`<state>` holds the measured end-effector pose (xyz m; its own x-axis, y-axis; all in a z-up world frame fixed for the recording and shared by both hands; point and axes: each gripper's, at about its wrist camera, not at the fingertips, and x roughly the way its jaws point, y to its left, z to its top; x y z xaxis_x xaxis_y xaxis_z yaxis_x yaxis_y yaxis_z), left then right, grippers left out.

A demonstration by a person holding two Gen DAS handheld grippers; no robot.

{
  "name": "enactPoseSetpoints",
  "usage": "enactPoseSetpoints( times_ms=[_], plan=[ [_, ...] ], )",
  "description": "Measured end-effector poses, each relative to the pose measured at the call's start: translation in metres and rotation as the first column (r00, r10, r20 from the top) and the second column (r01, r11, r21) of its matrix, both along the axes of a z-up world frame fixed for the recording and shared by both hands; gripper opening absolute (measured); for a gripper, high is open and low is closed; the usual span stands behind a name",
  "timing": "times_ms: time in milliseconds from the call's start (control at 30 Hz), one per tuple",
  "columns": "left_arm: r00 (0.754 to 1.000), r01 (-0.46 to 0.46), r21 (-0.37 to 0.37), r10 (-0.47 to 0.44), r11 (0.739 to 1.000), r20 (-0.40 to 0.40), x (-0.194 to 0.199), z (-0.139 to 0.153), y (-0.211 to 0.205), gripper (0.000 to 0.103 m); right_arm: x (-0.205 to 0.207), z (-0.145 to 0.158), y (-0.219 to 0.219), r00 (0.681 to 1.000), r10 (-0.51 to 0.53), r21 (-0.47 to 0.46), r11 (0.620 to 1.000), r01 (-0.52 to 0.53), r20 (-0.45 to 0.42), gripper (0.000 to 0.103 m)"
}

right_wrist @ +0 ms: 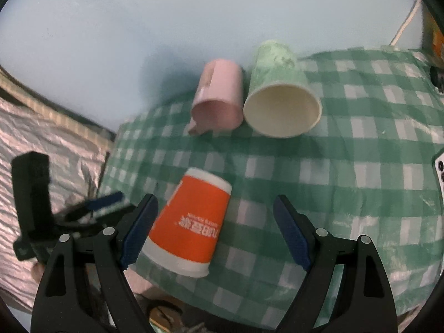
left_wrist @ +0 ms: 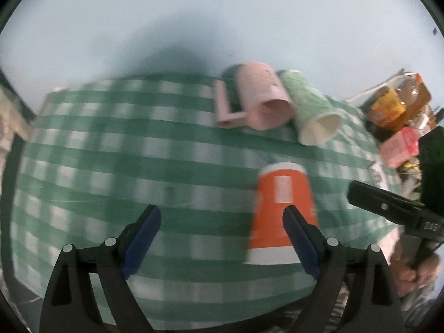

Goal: Flip cup upside down
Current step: 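Close the right tool on the orange-red cup while the left tool releases it, then rotate the held cup with the right tool until its rim faces down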

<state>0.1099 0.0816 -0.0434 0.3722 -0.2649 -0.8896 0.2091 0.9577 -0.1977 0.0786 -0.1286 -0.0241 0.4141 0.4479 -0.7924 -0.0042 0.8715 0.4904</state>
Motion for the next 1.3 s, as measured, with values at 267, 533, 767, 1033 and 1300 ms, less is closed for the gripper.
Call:
enactPoseSetpoints(
  times_ms=[267,533,767,1033,1300],
  plan=[
    [0.998,-0.051,0.054,0.049,0.997,0.042,0.006,-0.016,0.015,0.091,0.021,-0.012,0.032,0.991,0.048,0.019,0.999,-0.046,-0.123,0.085],
    [0.996,-0.061,0.034,0.058,0.998,0.070,0.010,-0.022,0.017,0.091,0.043,-0.034,0.057,0.976,0.044,-0.057,0.997,-0.058,-0.214,0.085],
    [0.994,-0.046,0.056,0.040,0.997,0.102,0.010,-0.025,0.014,0.091,0.053,-0.056,0.063,0.954,0.037,-0.068,0.996,-0.060,-0.299,0.085],
    [0.993,-0.062,0.021,0.060,0.998,0.099,0.012,-0.027,0.025,0.091,0.059,-0.067,0.072,0.934,0.050,-0.057,0.996,-0.075,-0.354,0.081],
    [0.993,-0.086,0.004,0.086,0.996,0.087,0.015,-0.031,0.032,0.091,0.060,-0.067,0.068,0.933,0.061,-0.028,0.997,-0.076,-0.356,0.072]
  ],
)
